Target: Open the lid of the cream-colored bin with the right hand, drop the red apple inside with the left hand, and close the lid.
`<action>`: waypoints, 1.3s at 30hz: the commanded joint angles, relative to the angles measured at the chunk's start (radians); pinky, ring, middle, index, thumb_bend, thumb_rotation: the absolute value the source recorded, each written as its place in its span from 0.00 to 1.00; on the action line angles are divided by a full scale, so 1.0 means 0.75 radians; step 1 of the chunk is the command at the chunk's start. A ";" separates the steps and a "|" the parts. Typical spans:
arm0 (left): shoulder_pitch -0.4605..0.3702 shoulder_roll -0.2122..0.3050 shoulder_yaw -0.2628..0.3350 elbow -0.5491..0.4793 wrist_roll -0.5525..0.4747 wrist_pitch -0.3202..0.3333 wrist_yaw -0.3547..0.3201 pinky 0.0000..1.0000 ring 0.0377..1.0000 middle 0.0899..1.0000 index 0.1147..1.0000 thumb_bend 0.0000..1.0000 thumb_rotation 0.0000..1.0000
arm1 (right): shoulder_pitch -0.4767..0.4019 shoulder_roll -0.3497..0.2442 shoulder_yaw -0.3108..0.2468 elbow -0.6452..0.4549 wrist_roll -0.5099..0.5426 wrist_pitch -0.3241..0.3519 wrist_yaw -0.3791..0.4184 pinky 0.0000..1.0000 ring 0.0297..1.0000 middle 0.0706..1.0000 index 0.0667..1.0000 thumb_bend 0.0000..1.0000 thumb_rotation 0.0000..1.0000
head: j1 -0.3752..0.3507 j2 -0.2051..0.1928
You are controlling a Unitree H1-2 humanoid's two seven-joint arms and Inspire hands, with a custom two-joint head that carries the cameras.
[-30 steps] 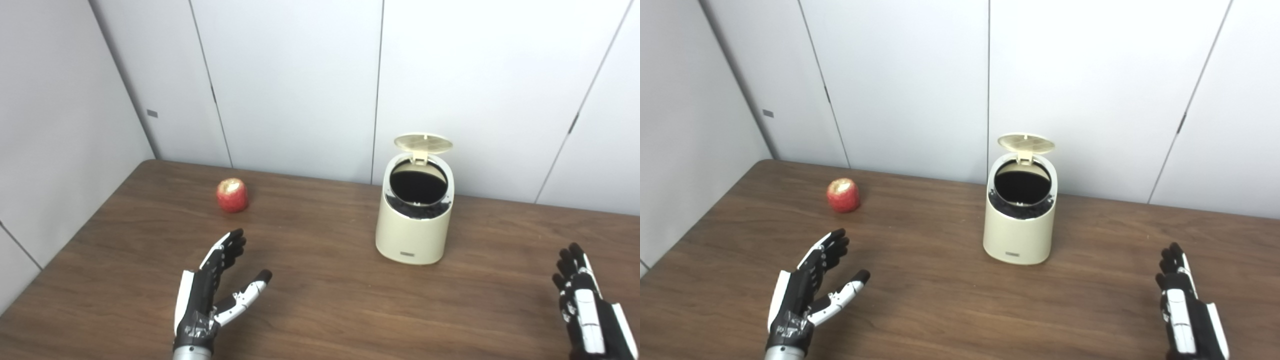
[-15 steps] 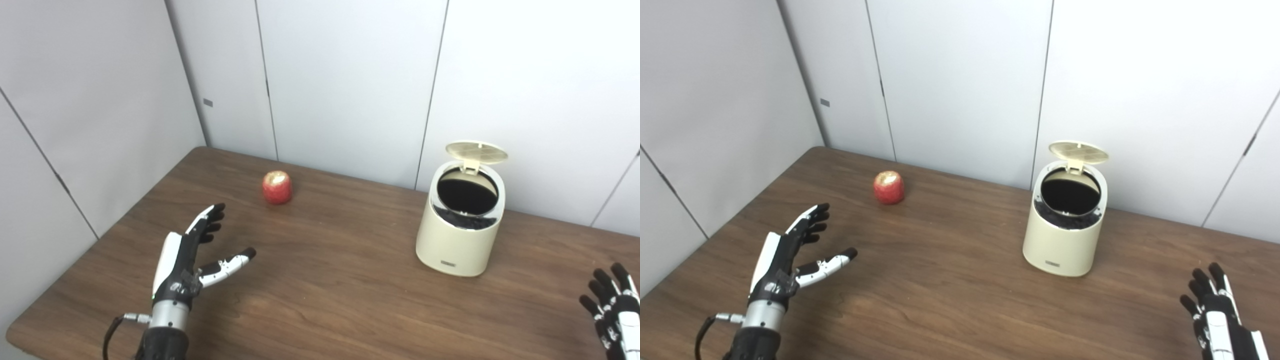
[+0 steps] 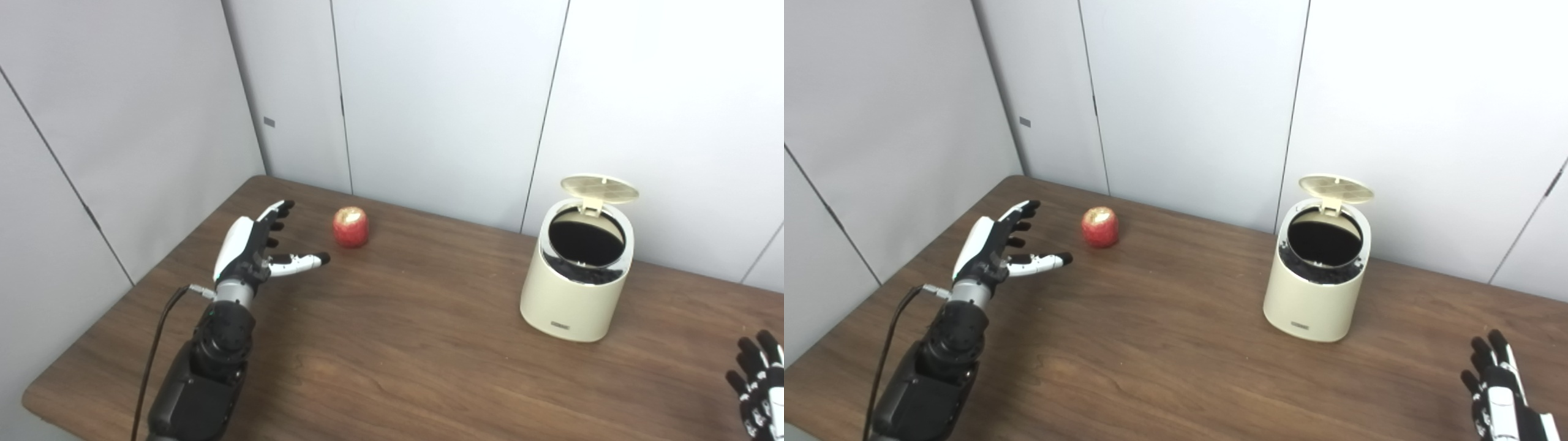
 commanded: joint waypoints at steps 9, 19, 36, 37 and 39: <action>-0.286 0.150 -0.138 0.178 -0.001 0.106 -0.134 0.80 0.91 0.98 0.98 0.92 0.23 | -0.021 -0.007 -0.004 -0.062 0.013 -0.012 0.000 0.96 0.99 0.97 1.00 0.44 0.93 | -0.006 0.002; -0.409 0.255 -0.251 0.324 0.017 0.072 -0.241 0.90 0.99 1.00 1.00 0.98 0.20 | -0.023 -0.011 -0.001 -0.048 -0.009 -0.030 -0.006 0.95 0.97 0.95 0.99 0.43 0.94 | -0.012 0.004; -0.602 0.350 -0.546 0.508 0.209 0.076 -0.332 0.83 0.98 1.00 0.96 1.00 0.17 | -0.018 -0.004 0.003 0.029 -0.063 -0.128 -0.023 0.94 0.98 0.98 0.97 0.44 0.92 | -0.073 0.007; -0.610 0.346 -0.553 0.513 0.213 0.080 -0.332 0.82 0.99 1.00 0.95 1.00 0.17 | -0.017 -0.003 0.004 0.033 -0.067 -0.134 -0.024 0.93 0.98 0.97 0.96 0.44 0.92 | -0.075 0.006; -0.627 0.334 -0.566 0.530 0.220 0.078 -0.325 0.81 0.98 1.00 0.95 1.00 0.17 | -0.014 0.003 0.006 0.036 -0.065 -0.137 -0.025 0.94 0.98 0.97 0.96 0.43 0.91 | -0.082 0.007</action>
